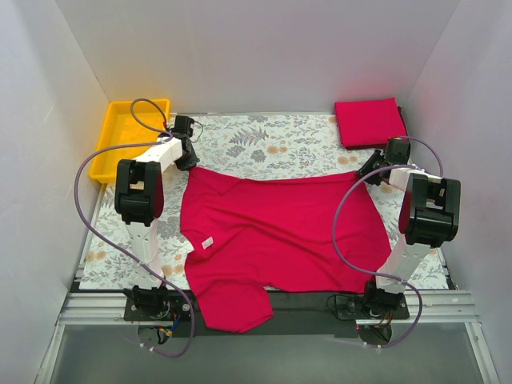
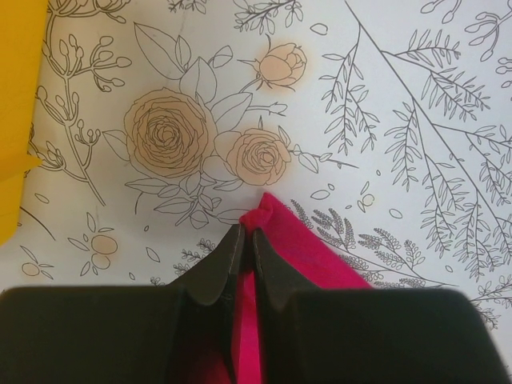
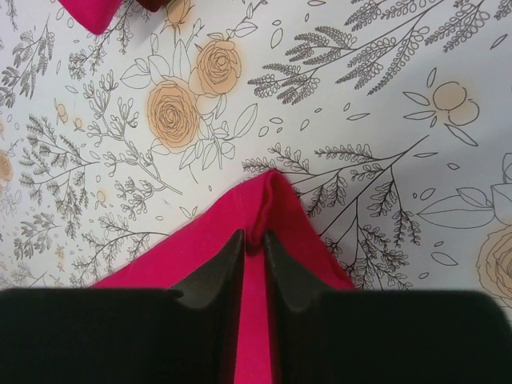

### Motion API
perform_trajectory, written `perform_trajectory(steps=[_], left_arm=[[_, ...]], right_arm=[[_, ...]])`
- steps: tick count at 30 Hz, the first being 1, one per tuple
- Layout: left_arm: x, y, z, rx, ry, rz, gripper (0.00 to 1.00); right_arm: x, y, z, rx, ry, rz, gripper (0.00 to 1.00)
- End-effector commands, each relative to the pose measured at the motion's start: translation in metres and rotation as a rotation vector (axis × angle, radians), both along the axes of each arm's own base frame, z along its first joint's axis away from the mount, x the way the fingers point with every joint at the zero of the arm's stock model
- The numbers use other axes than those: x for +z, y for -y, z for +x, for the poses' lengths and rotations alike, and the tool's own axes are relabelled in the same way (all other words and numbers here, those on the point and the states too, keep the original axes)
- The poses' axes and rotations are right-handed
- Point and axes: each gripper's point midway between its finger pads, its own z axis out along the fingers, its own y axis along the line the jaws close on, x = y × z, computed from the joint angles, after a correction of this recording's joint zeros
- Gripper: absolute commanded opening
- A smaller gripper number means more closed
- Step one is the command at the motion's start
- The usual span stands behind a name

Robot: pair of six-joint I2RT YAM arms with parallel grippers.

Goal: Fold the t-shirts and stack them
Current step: Fold the tshirt

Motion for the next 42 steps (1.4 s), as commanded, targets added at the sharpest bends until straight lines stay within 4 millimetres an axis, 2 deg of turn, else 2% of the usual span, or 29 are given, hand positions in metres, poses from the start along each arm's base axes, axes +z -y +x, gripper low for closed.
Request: perform_trajectory(steps=[1,4,7,8,9,13,15,17,18,20,21,25,27,30,32,33,34,36,42], left_arm=[[0.041,-0.002,0.008,0.003,0.081,0.007,0.0],[0.046,-0.004,0.014,0.015,0.091,-0.004,0.0],[0.048,-0.012,0.018,0.057,0.087,-0.039,0.0],[0.054,-0.013,0.023,0.068,0.094,-0.063,0.0],[0.051,-0.022,0.025,0.103,0.087,-0.082,0.0],[0.066,-0.022,0.045,0.111,0.12,-0.147,0.0],[0.081,-0.017,0.059,0.098,0.164,-0.175,0.0],[0.08,-0.013,0.066,0.091,0.165,-0.194,0.0],[0.089,-0.01,0.074,0.082,0.189,-0.207,0.0],[0.081,-0.01,0.076,0.088,0.168,-0.21,0.0],[0.085,-0.01,0.08,0.087,0.177,-0.214,0.0],[0.087,-0.005,0.076,0.098,0.16,-0.246,0.0],[0.099,-0.003,0.071,0.104,0.174,-0.264,0.0],[0.101,-0.003,0.057,0.139,0.153,-0.28,0.0],[0.114,-0.001,0.045,0.151,0.149,-0.299,0.0],[0.111,0.0,0.043,0.155,0.14,-0.305,0.0],[0.122,0.001,0.037,0.16,0.147,-0.311,0.0],[0.123,0.001,0.026,0.167,0.134,-0.318,0.0],[0.15,-0.002,-0.008,0.203,0.166,-0.329,0.0]], right_arm=[[0.018,0.005,0.018,-0.011,0.064,-0.008,0.19],[0.017,0.004,0.021,-0.011,0.065,-0.002,0.02],[0.022,0.004,0.029,-0.007,0.081,0.0,0.01],[0.024,0.004,0.031,-0.007,0.084,0.0,0.01],[0.028,0.006,0.036,-0.009,0.095,-0.001,0.01],[0.038,0.007,0.048,-0.007,0.125,0.001,0.01],[0.041,0.007,0.053,-0.005,0.134,0.006,0.01],[0.044,0.006,0.059,0.004,0.144,0.015,0.01],[0.045,0.004,0.061,0.007,0.146,0.02,0.01],[0.044,0.003,0.064,0.016,0.147,0.031,0.01],[0.044,0.003,0.066,0.02,0.148,0.034,0.01],[0.048,-0.003,0.07,0.05,0.163,0.056,0.01],[0.054,-0.003,0.07,0.056,0.173,0.055,0.01],[0.057,-0.003,0.065,0.059,0.168,0.044,0.01],[0.069,0.005,0.062,0.046,0.189,0.019,0.01],[0.07,0.004,0.058,0.048,0.174,0.018,0.01],[0.069,0.008,0.055,0.041,0.167,0.01,0.01],[0.074,0.01,0.05,0.042,0.167,-0.005,0.01],[0.074,0.015,0.036,0.037,0.137,-0.017,0.01]])
